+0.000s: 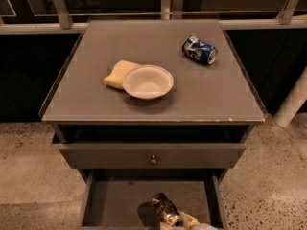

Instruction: Place orange can into middle drawer

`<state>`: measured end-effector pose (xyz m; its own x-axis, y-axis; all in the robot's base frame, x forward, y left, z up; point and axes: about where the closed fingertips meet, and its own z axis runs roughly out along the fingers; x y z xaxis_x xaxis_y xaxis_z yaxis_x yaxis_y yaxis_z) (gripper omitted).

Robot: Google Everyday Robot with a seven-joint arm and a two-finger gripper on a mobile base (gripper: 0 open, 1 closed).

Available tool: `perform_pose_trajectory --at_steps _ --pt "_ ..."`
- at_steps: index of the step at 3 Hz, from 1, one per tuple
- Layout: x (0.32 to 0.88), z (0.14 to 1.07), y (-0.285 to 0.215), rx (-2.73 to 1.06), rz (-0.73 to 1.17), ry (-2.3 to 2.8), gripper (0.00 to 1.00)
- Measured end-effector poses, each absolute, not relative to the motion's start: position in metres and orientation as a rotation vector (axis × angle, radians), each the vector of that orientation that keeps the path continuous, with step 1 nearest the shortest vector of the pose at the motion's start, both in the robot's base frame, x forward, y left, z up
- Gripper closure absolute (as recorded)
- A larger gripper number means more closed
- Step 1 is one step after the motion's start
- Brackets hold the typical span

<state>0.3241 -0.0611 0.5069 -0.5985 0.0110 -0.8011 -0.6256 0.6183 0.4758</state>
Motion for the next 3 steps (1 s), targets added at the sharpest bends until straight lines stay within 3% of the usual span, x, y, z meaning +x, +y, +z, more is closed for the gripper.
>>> perform_pose_trajectory --at_steps 3 --pt "0.359 0.446 -0.069 -0.419 1.059 2.107 1.0"
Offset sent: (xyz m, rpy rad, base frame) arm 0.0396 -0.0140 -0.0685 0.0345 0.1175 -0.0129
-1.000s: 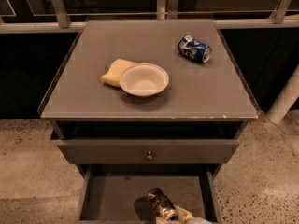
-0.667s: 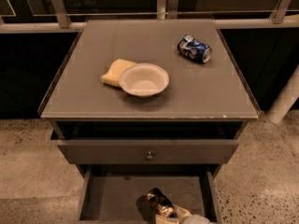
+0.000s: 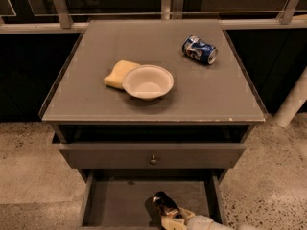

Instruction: Place orange can into middle drawer

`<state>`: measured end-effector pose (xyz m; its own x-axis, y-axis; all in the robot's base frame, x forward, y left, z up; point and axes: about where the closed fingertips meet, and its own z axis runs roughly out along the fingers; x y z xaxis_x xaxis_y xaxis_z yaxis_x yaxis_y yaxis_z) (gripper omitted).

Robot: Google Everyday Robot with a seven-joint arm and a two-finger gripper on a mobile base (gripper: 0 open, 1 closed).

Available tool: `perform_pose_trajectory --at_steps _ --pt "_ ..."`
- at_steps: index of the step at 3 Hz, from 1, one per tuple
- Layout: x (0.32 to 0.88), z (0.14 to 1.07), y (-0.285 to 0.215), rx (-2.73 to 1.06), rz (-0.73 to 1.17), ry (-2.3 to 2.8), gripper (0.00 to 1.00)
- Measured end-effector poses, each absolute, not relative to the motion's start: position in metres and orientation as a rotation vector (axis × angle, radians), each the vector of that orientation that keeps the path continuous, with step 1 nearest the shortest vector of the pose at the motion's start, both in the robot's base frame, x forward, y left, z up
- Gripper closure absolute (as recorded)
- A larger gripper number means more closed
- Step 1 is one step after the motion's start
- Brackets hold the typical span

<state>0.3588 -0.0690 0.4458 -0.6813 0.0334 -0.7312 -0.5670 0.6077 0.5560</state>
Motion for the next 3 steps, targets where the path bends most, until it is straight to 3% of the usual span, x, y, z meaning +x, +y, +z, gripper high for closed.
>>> perform_pose_trajectory --at_steps 2,3 --pt "0.383 0.424 -0.073 -0.397 1.026 2.18 1.0" --pt "0.383 0.424 -0.073 -0.397 1.025 2.181 0.81"
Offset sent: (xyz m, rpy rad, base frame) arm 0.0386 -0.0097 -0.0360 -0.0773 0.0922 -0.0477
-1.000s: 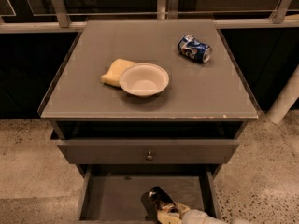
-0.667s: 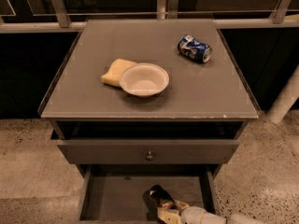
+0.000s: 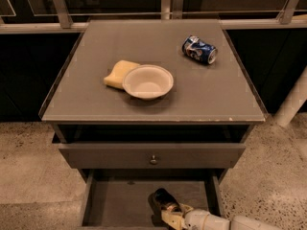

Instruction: Place orange can into middle drawer

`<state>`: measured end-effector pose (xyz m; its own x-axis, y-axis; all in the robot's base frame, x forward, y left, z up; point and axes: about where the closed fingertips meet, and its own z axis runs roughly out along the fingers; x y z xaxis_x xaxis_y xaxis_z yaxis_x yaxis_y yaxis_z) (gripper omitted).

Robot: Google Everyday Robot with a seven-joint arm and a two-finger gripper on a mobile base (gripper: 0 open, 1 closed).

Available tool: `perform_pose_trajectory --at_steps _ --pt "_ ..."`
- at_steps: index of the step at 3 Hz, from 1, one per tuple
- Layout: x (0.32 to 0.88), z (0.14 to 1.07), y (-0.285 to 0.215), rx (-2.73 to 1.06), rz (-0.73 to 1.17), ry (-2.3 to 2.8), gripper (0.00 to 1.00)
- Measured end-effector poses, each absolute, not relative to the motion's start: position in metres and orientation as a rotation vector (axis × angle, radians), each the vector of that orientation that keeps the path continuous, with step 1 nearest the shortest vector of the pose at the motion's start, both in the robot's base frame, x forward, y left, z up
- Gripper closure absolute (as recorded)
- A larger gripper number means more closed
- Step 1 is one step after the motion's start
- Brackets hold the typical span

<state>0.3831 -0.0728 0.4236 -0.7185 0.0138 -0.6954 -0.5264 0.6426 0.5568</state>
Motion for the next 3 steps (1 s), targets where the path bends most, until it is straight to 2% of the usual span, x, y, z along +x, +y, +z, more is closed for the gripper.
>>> perform_pose_trajectory --at_steps 3 --pt "0.3831 0.4236 -0.0728 -0.397 1.025 2.181 0.11"
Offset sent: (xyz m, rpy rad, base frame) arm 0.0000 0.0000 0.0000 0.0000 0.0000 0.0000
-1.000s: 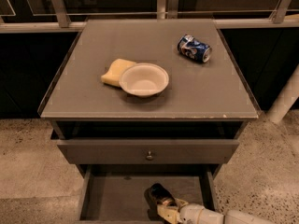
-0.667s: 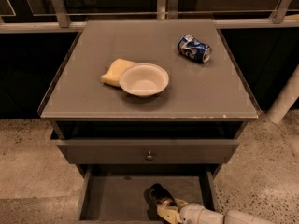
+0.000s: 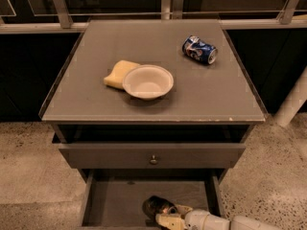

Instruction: Place orange can into middle drawer

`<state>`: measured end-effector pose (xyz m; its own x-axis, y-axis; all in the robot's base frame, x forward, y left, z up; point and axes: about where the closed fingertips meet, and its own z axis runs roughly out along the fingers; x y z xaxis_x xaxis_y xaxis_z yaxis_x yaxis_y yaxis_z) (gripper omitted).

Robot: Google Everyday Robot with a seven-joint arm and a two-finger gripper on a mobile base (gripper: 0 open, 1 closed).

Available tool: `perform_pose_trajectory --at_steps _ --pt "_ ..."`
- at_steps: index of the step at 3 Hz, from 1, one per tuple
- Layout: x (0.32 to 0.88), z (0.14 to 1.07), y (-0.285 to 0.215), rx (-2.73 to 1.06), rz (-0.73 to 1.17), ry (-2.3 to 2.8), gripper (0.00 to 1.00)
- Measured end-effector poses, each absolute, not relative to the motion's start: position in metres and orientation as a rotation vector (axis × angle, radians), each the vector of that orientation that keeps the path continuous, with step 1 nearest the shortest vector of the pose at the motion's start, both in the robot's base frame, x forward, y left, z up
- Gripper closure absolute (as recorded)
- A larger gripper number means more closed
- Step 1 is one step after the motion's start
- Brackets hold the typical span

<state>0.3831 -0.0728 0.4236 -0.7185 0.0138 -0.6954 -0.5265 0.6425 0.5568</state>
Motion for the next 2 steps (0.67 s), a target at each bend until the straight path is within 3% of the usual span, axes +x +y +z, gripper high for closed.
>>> perform_pose_trajectory --at_steps 1,2 --pt "0.3831 0.4236 -0.0725 -0.398 1.025 2.181 0.0" --pt "0.3831 0.4236 -0.0725 -0.398 1.025 2.181 0.0"
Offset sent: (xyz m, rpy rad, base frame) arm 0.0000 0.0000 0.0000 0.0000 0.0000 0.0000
